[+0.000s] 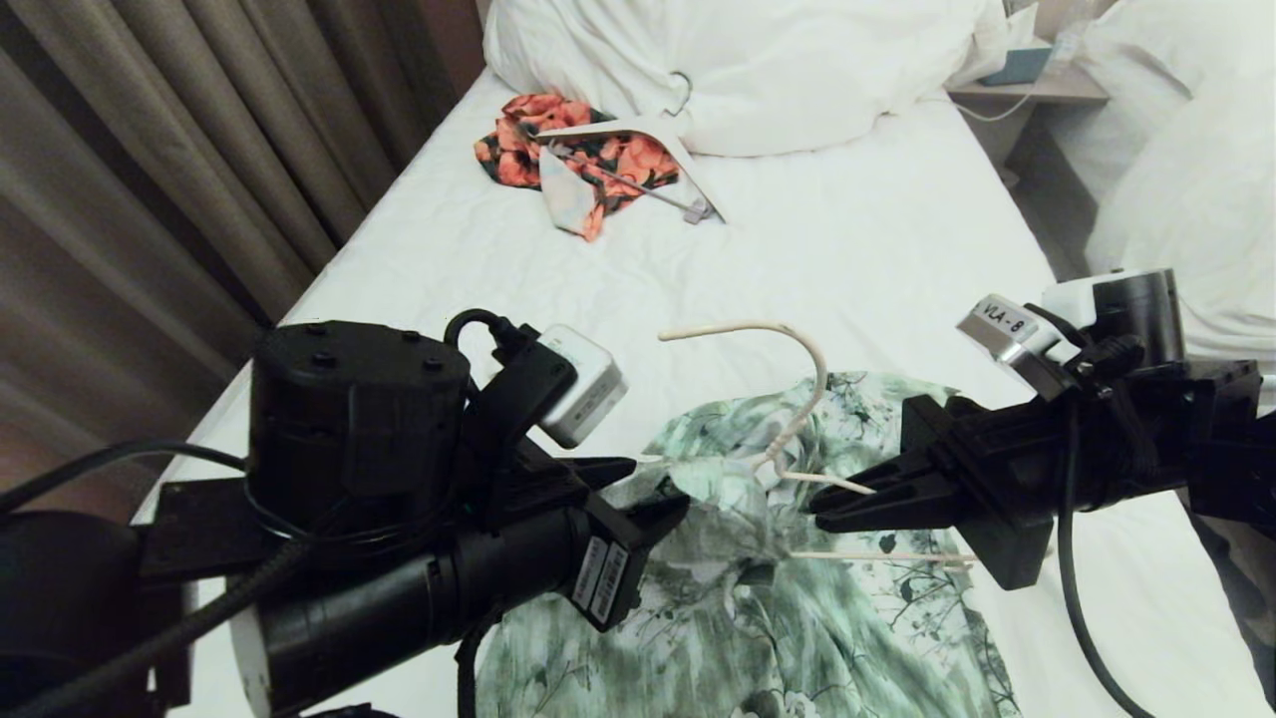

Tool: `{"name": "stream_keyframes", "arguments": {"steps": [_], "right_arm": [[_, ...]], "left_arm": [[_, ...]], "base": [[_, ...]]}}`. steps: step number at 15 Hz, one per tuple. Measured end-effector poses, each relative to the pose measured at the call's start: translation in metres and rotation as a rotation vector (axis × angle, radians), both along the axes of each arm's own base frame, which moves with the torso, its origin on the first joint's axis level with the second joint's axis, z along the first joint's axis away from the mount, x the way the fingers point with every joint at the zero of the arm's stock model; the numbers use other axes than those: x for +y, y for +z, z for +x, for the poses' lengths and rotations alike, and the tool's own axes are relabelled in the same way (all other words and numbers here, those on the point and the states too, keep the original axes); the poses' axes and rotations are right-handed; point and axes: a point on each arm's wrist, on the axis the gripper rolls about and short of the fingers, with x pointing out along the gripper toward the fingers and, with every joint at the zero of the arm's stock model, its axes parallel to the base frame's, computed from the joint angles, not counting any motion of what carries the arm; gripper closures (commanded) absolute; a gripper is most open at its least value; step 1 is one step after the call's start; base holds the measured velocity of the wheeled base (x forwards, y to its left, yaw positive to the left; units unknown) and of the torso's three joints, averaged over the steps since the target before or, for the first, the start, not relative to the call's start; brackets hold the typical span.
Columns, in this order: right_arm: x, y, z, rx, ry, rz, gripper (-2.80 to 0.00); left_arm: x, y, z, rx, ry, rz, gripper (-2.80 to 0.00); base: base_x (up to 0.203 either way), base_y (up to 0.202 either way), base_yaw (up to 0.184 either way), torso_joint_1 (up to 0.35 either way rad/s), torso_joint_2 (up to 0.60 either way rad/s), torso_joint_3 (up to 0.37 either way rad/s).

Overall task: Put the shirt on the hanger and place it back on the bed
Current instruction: Hook the other side of the shirt onto the hanger

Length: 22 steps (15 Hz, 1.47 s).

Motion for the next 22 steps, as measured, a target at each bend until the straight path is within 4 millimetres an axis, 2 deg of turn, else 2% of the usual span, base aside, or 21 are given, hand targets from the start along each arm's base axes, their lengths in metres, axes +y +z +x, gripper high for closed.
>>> {"name": "stream_keyframes", "arguments": {"steps": [14,15,19,22], "right_arm": [[0.0,0.0,0.002,-0.049,-0.003,0.01,0.0],[0.0,-0.001,0.0,-0.046,-0.002,0.009,-2.8],[-0.005,0.01,-0.01,0.018,-0.039,0.004,-2.8],[-0.015,0.032,-0.024,0.1,-0.207,-0.004,-2.8]], "left_arm": [[0.0,0.004,0.0,-0.027,-0.007,0.008,0.0],[0.0,0.004,0.0,-0.027,-0.007,0.008,0.0],[0.001,0.006,-0.001,-0.031,-0.006,-0.005,0.0],[0.004,0.01,-0.004,-0.03,-0.007,-0.028,0.0]], "base": [[0.0,0.0,0.0,0.0,0.0,0.0],[0.0,0.0,0.0,0.0,0.0,0.0],[0.0,0.0,0.0,0.0,0.0,0.0],[0.0,0.0,0.0,0.0,0.0,0.0]]}}
